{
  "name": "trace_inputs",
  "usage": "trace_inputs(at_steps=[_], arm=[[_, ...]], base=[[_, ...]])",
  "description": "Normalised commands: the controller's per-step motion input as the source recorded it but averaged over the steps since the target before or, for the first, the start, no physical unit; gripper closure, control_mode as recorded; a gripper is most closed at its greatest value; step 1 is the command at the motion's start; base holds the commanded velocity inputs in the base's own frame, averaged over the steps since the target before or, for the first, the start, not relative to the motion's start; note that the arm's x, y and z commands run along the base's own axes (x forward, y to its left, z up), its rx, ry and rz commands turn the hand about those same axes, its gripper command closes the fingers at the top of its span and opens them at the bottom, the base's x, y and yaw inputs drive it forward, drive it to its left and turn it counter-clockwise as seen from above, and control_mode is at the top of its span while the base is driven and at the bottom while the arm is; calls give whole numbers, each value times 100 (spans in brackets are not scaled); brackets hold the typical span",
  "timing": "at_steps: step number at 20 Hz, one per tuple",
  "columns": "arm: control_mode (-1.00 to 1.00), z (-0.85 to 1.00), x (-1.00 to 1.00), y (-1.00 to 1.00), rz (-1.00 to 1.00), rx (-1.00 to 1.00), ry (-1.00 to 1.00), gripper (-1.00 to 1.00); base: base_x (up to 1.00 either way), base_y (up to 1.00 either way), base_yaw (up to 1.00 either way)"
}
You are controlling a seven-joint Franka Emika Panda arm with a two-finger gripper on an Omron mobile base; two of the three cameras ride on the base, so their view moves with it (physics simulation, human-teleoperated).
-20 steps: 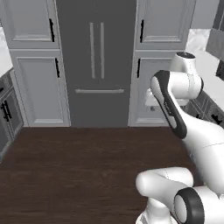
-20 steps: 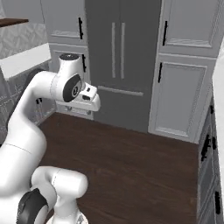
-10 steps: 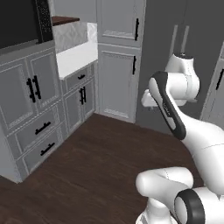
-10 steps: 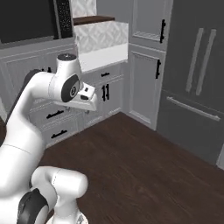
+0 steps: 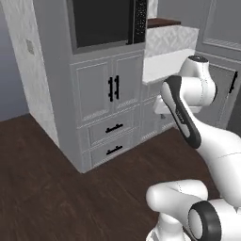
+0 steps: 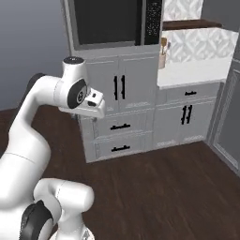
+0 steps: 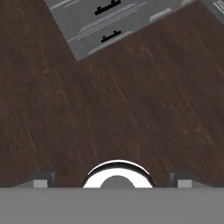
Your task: Navigate to the stand mixer.
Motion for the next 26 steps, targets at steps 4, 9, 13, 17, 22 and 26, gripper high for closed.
trace_inputs(at_steps=[4, 9, 13, 17, 22, 26], arm=[[100, 0, 0, 0, 0, 0, 0, -100], [100, 0, 0, 0, 0, 0, 0, -100], [100, 0, 0, 0, 0, 0, 0, -100], [100, 0, 0, 0, 0, 0, 0, -100], [100, 0, 0, 0, 0, 0, 0, -100], [100, 0, 0, 0, 0, 0, 0, -100]], base=[[41, 14, 77], [50, 30, 71], [47, 69, 61], [59, 92, 48], [87, 100, 6], [74, 100, -3]])
